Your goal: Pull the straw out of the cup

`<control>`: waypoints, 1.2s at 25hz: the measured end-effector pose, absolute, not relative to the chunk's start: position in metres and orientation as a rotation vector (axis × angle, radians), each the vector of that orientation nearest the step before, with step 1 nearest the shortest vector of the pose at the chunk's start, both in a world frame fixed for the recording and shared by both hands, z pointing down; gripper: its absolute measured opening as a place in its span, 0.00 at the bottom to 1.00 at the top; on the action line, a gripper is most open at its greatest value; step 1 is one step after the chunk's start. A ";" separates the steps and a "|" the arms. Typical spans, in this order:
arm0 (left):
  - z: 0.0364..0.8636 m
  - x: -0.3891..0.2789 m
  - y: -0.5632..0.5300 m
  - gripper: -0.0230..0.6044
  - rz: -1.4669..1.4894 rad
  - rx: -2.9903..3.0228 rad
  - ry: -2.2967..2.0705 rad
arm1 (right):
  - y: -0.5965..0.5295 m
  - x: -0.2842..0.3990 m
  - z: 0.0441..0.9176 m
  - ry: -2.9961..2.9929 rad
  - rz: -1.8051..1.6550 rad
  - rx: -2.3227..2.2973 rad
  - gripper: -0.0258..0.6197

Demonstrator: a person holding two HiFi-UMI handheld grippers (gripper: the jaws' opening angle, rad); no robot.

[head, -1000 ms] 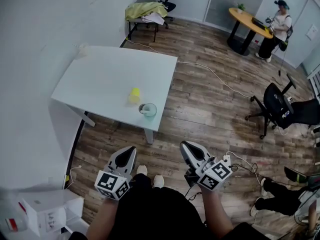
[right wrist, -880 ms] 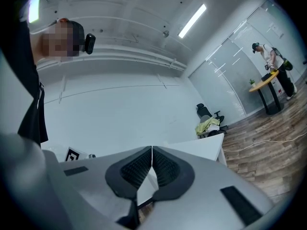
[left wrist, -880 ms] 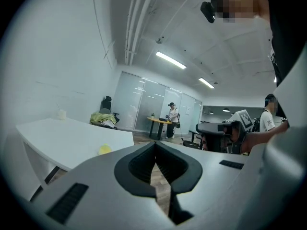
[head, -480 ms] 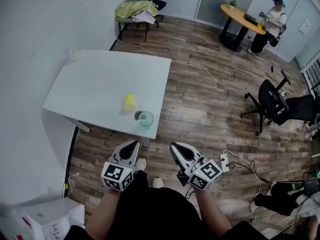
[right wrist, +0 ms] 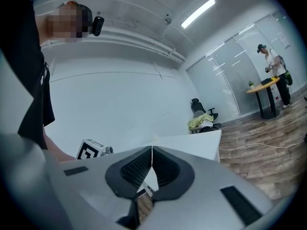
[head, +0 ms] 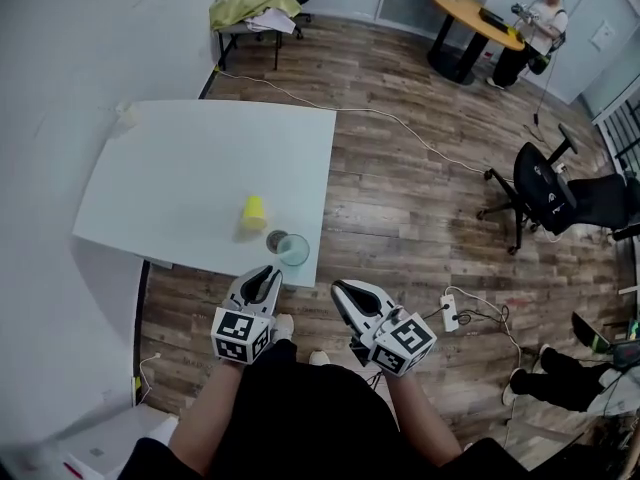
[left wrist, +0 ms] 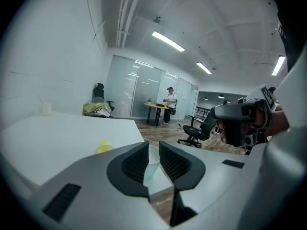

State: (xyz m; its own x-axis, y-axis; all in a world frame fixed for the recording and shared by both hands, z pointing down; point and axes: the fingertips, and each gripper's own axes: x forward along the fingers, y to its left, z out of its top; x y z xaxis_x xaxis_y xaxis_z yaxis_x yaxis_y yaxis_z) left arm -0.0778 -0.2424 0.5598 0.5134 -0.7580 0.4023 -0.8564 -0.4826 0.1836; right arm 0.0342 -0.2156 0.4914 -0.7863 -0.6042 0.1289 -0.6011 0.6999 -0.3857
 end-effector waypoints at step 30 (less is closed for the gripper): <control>0.613 -0.075 -0.278 0.16 0.531 2.412 -1.112 | -0.253 0.048 0.513 2.822 -0.750 -1.261 0.08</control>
